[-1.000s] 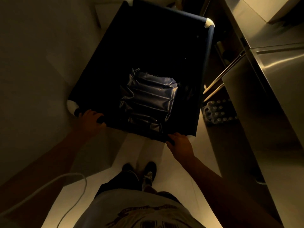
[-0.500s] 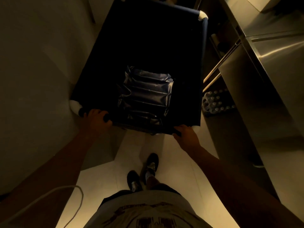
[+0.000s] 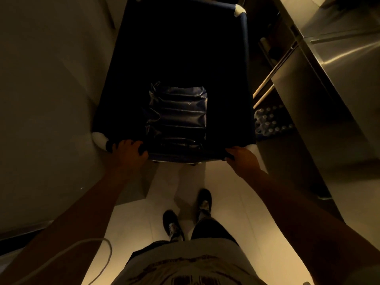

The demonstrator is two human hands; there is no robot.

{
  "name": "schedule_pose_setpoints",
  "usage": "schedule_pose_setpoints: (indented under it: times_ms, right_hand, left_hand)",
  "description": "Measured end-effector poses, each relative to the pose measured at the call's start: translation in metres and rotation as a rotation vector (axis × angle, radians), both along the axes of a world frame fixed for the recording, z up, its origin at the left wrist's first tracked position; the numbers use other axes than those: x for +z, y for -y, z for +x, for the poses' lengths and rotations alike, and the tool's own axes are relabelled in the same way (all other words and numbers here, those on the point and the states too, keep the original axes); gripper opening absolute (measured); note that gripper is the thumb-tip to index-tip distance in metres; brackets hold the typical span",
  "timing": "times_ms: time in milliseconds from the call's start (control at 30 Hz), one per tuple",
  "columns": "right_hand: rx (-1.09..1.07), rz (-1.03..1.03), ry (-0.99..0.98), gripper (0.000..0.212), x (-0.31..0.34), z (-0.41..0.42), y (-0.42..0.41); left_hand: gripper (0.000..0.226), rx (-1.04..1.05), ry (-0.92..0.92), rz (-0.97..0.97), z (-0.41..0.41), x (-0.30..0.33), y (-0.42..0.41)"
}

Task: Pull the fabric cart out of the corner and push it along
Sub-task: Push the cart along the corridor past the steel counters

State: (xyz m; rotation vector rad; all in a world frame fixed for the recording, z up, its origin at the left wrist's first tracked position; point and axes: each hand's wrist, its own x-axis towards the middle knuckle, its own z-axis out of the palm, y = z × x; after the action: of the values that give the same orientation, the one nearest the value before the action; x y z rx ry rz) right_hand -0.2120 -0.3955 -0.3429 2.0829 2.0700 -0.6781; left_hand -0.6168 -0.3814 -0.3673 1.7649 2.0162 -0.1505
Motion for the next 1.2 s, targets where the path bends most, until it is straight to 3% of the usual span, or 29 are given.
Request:
schedule_pose_setpoints:
  times_ms: [267, 600, 833, 1200]
  right_hand:
    - [0.056, 0.013, -0.046, 0.045, 0.003, 0.016, -0.026]
    - [0.192, 0.050, -0.072, 0.040, 0.006, 0.032, -0.074]
    - [0.253, 0.090, -0.107, 0.038, 0.006, 0.043, -0.103]
    - [0.316, 0.106, -0.157, 0.040, -0.004, 0.053, -0.123]
  left_hand:
    - [0.067, 0.133, 0.015, 0.125, 0.023, -0.006, 0.022]
    - [0.051, 0.193, -0.009, 0.116, 0.042, -0.009, 0.026]
    - [0.078, 0.249, 0.018, 0.146, 0.061, -0.015, 0.031]
    - [0.063, 0.288, -0.043, 0.118, 0.068, -0.012, 0.016]
